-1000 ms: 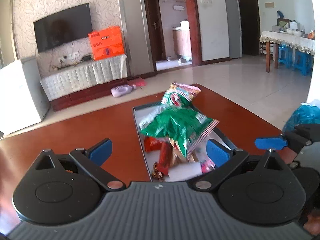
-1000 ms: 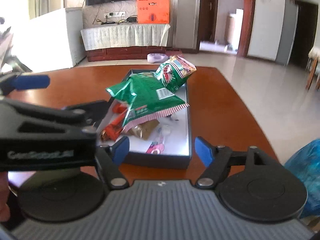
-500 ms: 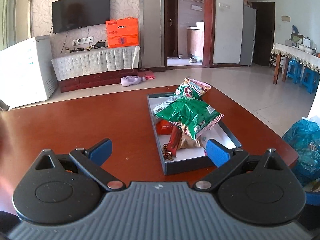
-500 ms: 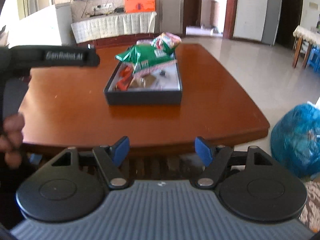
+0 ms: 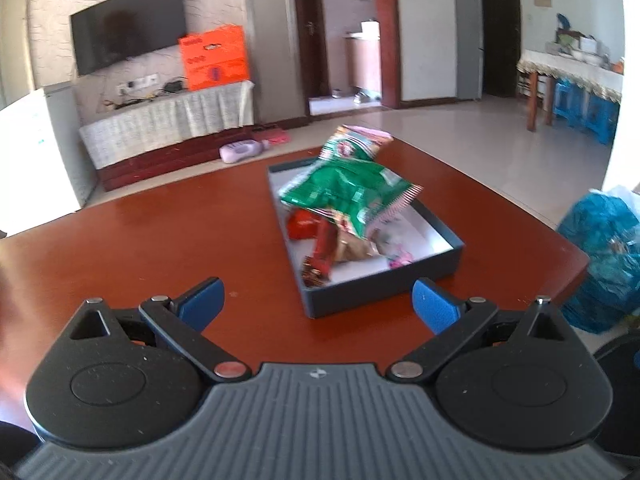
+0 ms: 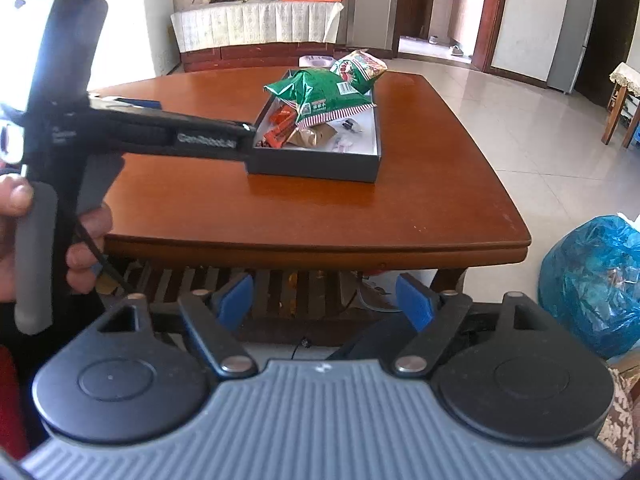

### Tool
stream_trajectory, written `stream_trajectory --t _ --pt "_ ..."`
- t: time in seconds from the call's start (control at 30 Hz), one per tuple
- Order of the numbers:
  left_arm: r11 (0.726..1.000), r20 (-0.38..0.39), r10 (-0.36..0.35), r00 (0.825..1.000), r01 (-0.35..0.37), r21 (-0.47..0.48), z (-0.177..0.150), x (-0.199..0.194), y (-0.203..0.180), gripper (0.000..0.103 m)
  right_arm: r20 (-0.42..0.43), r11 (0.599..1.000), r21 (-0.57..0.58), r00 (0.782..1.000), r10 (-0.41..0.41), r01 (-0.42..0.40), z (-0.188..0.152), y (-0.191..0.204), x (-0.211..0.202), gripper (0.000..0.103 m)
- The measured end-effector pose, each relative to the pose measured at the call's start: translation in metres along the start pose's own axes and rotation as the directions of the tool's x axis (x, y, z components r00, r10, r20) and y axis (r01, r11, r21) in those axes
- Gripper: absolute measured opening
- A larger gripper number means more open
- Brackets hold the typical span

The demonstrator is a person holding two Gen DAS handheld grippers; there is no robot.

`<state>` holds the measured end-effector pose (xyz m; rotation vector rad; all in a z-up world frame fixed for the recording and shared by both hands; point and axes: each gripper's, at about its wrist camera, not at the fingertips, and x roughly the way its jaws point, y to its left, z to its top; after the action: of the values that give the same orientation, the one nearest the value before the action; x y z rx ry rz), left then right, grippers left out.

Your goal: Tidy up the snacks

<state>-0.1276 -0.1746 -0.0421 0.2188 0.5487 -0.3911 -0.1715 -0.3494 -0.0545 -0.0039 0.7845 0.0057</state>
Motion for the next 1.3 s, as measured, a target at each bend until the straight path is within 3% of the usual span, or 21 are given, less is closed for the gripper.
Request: stream_trajectory --t 0.37,0.57,0.83,1.3 --pt "0.998 -0.006 -0.052 0.999 0.052 0.045 -0.003 0.025 -0.024 0.102 -0.053 0.999 -0.014 0.997 -0.051 0.05 -0.001 -0.011 0.005 0.08" --pt "0.998 -0.005 -0.044 0.999 0.044 0.04 -0.002 0.035 -0.025 0.102 -0.064 0.999 -0.009 0.997 -0.053 0.052 0.006 -0.02 0.012 0.08" --pt "0.999 0.003 -0.034 0.999 0.034 0.039 -0.002 0.04 -0.024 0.102 -0.056 0.991 -0.013 0.99 -0.133 0.132 0.014 -0.044 0.024 0.08" --pt "1.0 0.002 -0.002 1.0 0.002 0.021 -0.004 0.038 -0.013 0.102 -0.112 0.973 -0.231 0.994 0.0 -0.026 0.028 -0.044 0.054 0.08"
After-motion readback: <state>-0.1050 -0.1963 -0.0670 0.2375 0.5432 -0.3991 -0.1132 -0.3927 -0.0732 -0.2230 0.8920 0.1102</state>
